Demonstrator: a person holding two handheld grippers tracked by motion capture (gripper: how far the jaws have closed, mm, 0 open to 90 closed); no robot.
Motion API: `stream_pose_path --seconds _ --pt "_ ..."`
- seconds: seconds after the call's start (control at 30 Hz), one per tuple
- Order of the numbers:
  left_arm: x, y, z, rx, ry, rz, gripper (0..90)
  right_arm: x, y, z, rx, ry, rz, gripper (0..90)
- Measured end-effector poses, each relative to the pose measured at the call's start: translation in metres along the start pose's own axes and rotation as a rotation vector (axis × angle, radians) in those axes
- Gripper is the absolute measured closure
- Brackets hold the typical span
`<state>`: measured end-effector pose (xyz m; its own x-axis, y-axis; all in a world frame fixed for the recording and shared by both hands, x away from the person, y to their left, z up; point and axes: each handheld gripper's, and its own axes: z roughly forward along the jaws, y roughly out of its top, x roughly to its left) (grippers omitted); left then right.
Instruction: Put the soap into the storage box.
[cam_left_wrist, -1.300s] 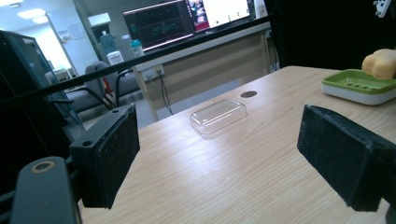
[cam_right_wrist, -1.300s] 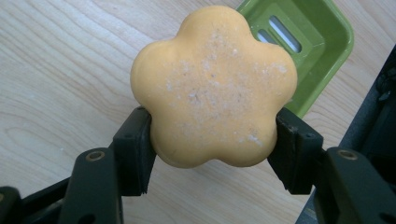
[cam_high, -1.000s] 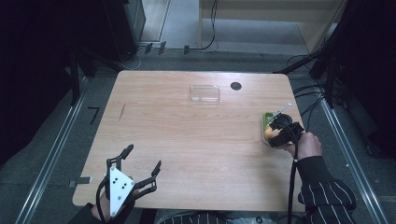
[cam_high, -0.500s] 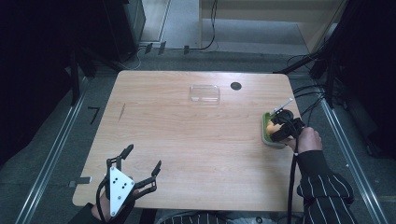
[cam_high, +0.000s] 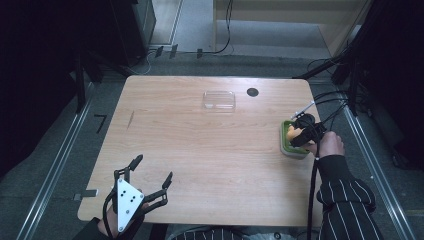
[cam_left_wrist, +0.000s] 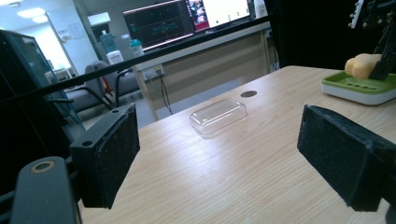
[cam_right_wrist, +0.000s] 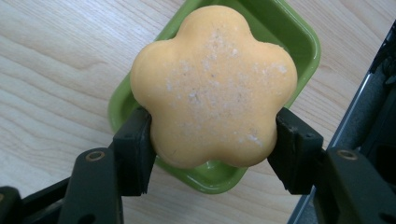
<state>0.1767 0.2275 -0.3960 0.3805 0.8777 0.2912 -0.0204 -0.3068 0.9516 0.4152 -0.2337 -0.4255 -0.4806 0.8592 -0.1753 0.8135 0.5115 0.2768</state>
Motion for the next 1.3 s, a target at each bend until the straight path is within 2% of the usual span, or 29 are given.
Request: stream_pose_path --seconds 0.23,0.67,1.3 --pt "0.0 0.0 0.0 0.0 -0.001 0.001 13.0 -0.004 0.004 0.009 0.02 0.014 0.005 40.5" --pt "0.0 0.0 0.0 0.0 -0.001 0.0 13.0 -0.005 0.009 0.019 0.049 -0.007 -0.011 40.4" --pt "0.0 0.0 0.0 -0.001 -0.002 0.002 13.0 -0.007 0.009 0.025 0.049 -0.013 -0.018 40.3"
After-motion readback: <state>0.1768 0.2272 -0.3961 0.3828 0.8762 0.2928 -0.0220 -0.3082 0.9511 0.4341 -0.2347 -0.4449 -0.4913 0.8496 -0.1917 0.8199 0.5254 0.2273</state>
